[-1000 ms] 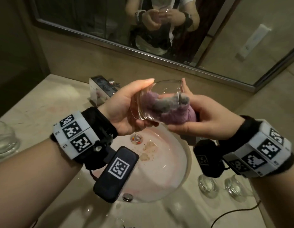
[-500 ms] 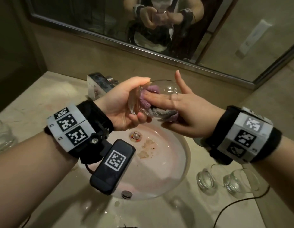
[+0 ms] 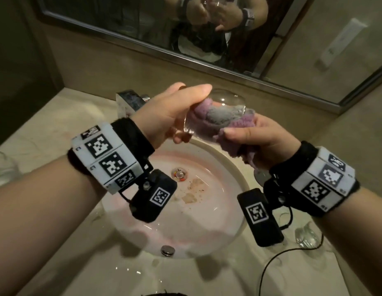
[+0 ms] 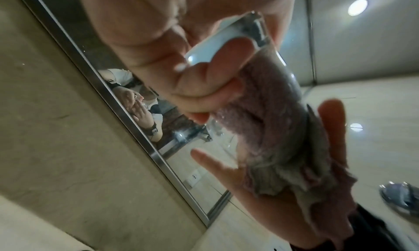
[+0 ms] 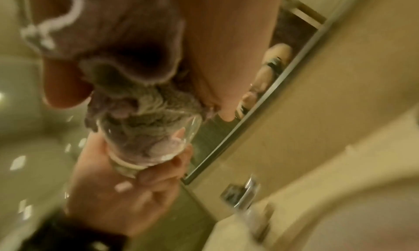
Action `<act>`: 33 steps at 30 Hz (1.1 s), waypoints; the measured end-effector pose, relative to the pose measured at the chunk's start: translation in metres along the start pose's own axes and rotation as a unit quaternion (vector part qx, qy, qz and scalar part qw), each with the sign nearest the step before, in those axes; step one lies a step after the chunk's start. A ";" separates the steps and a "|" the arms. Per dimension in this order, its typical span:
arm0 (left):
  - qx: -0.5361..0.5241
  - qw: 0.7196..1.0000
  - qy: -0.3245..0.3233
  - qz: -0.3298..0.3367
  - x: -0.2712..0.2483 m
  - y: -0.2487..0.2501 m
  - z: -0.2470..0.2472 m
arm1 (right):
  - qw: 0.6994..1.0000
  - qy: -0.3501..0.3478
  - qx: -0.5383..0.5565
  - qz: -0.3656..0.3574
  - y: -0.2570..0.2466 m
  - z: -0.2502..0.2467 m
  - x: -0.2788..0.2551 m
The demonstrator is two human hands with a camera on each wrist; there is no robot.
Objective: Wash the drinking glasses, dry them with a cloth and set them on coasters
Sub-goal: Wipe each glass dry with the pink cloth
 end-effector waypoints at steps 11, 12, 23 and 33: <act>-0.115 0.981 -0.038 -0.149 -0.001 -0.027 0.006 | 0.842 0.076 -0.532 -0.042 -0.017 0.001 0.016; -0.113 0.982 -0.034 -0.145 -0.002 -0.028 0.005 | 0.892 0.066 -0.448 0.017 -0.011 -0.003 0.017; -0.013 0.997 0.079 -0.011 0.009 -0.012 -0.023 | 0.993 0.114 0.028 0.012 -0.002 -0.031 0.029; -0.080 0.986 -0.082 -0.117 0.005 -0.023 0.002 | 0.906 0.080 -0.413 0.051 -0.007 0.000 0.021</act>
Point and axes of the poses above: each hand's wrist, its own x-axis towards the middle knuckle, its own z-axis out of the palm, y = z × x, the point moved 9 cm from there along x, towards the middle knuckle, and after that the axes turned 12 degrees about z, right-handed, at the moved point
